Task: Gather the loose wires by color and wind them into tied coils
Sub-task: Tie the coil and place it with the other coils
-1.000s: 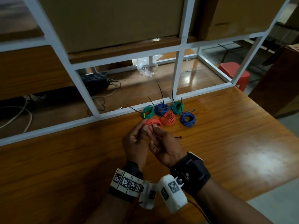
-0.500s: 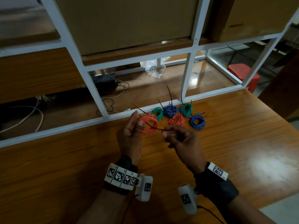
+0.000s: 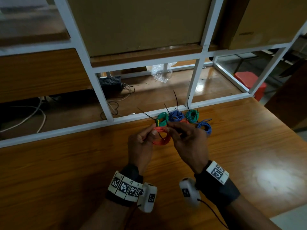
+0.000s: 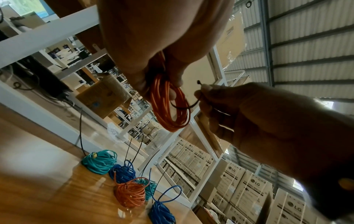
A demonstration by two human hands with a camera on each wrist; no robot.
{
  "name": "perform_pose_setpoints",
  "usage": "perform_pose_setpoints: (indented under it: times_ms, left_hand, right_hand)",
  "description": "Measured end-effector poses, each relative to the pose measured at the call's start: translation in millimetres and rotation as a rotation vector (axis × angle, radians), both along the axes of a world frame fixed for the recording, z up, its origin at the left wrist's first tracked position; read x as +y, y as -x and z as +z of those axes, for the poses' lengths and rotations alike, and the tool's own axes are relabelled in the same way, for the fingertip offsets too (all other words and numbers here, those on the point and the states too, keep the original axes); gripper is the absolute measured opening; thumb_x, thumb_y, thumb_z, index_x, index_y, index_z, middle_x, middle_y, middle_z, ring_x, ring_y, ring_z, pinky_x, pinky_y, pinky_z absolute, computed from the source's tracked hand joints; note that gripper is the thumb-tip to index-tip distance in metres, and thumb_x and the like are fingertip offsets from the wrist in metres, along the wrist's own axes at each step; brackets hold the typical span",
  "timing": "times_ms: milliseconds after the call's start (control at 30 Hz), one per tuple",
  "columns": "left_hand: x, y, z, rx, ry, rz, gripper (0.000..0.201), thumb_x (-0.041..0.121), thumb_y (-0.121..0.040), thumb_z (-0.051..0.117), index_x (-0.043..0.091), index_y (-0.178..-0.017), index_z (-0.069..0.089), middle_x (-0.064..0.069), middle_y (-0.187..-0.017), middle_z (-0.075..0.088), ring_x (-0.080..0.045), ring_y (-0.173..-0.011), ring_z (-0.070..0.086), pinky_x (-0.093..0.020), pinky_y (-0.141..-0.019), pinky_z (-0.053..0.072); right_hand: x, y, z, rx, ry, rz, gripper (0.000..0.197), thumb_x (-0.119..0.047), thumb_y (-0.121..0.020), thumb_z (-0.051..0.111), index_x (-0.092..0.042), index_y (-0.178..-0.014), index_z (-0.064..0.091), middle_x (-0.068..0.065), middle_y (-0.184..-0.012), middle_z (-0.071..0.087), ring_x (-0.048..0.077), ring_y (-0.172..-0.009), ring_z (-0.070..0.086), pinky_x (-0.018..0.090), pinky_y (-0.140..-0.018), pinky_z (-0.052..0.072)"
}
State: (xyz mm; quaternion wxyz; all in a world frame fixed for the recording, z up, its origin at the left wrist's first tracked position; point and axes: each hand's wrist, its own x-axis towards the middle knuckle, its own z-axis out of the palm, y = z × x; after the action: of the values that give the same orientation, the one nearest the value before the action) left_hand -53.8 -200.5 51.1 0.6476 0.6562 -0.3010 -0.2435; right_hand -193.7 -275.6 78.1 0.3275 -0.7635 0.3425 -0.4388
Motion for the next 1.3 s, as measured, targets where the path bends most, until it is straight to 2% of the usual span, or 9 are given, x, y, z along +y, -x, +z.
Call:
perform_pose_setpoints:
  times_ms: [133,267,400,533,700,833,1033,1167,1300]
  left_hand:
    - [2.8,2.8,5.7,-0.108,0.0,-0.028,0.026,0.014,-0.094,0.067,0.019,-0.118,0.071,0.001,-0.099,0.077,-0.003,-0.082,0.071,-0.016,-0.068,0.055]
    - [4.9,1.7,7.4,-0.157,-0.013,-0.046,0.026,0.017,-0.094,0.067,0.019,-0.119,0.072,0.004,-0.108,0.075,-0.003,-0.089,0.071,-0.022,-0.076,0.058]
    - [6.9,0.8,8.3,-0.184,-0.014,-0.043,0.025,0.017,-0.094,0.066,0.02,-0.118,0.072,0.003,-0.108,0.076,-0.001,-0.091,0.071,-0.019,-0.076,0.058]
    - [8.0,-2.9,9.8,-0.224,-0.021,-0.047,0.025,0.02,-0.094,0.066,0.025,-0.118,0.07,-0.001,-0.109,0.075,-0.006,-0.094,0.071,-0.016,-0.075,0.056]
    - [9.4,-5.5,10.8,-0.298,-0.039,-0.045,0.026,0.02,-0.095,0.066,0.019,-0.12,0.071,0.001,-0.112,0.074,-0.004,-0.096,0.07,-0.014,-0.075,0.056]
    - [10.6,-3.1,13.1,-0.315,-0.031,-0.066,0.026,0.017,-0.095,0.066,0.019,-0.12,0.071,0.009,-0.113,0.071,0.009,-0.098,0.066,-0.008,-0.075,0.052]
    - [10.3,-2.2,13.6,-0.406,-0.054,-0.087,0.027,0.008,-0.096,0.064,0.018,-0.121,0.071,0.017,-0.109,0.065,0.021,-0.091,0.061,-0.003,-0.072,0.048]
    - [10.2,0.0,16.2,-0.41,-0.038,-0.093,0.025,0.015,-0.096,0.065,0.018,-0.12,0.071,0.015,-0.108,0.067,0.021,-0.088,0.061,-0.003,-0.071,0.048]
    - [9.9,1.2,16.0,-0.439,-0.049,-0.087,0.026,0.012,-0.097,0.064,0.018,-0.12,0.071,0.014,-0.108,0.067,0.024,-0.088,0.059,-0.001,-0.071,0.046]
  right_hand:
    - [-2.2,-5.7,6.4,0.091,0.074,0.011,0.017,-0.021,-0.092,0.079,-0.02,-0.108,0.08,-0.008,-0.099,0.079,0.001,-0.082,0.073,0.031,-0.066,0.063]
    - [-2.2,-7.8,9.1,0.146,0.111,-0.008,0.015,-0.021,-0.091,0.079,-0.018,-0.106,0.082,-0.003,-0.097,0.08,0.005,-0.076,0.072,0.037,-0.063,0.063]
    - [-0.6,-7.0,12.7,0.191,0.141,0.018,0.016,-0.02,-0.091,0.079,-0.017,-0.107,0.081,-0.001,-0.097,0.08,0.008,-0.072,0.072,0.038,-0.061,0.063]
    - [-0.9,-6.2,12.6,0.151,0.132,0.017,0.02,-0.021,-0.093,0.075,-0.015,-0.112,0.079,0.002,-0.099,0.079,0.014,-0.074,0.071,0.042,-0.061,0.062]
    - [-1.9,-7.3,11.4,0.162,0.133,0.018,0.023,-0.02,-0.092,0.074,-0.018,-0.114,0.079,0.0,-0.101,0.078,0.015,-0.074,0.071,0.042,-0.061,0.062]
    - [0.3,-6.3,13.1,0.228,0.182,0.001,0.024,-0.021,-0.088,0.075,-0.018,-0.112,0.081,0.001,-0.099,0.078,0.017,-0.081,0.068,0.041,-0.065,0.06]
    - [-0.6,-2.6,15.3,0.222,0.185,0.023,0.032,-0.025,-0.088,0.064,-0.018,-0.115,0.079,0.0,-0.095,0.076,0.019,-0.085,0.065,0.043,-0.065,0.059]
    - [-2.7,-0.6,13.8,0.206,0.193,0.003,0.032,-0.024,-0.089,0.064,-0.019,-0.116,0.079,-0.003,-0.094,0.074,0.016,-0.083,0.059,0.042,-0.066,0.056]
    - [-1.2,-0.6,14.8,0.238,0.197,0.005,0.033,-0.026,-0.089,0.061,-0.019,-0.116,0.079,-0.003,-0.095,0.075,0.015,-0.084,0.059,0.04,-0.066,0.056]
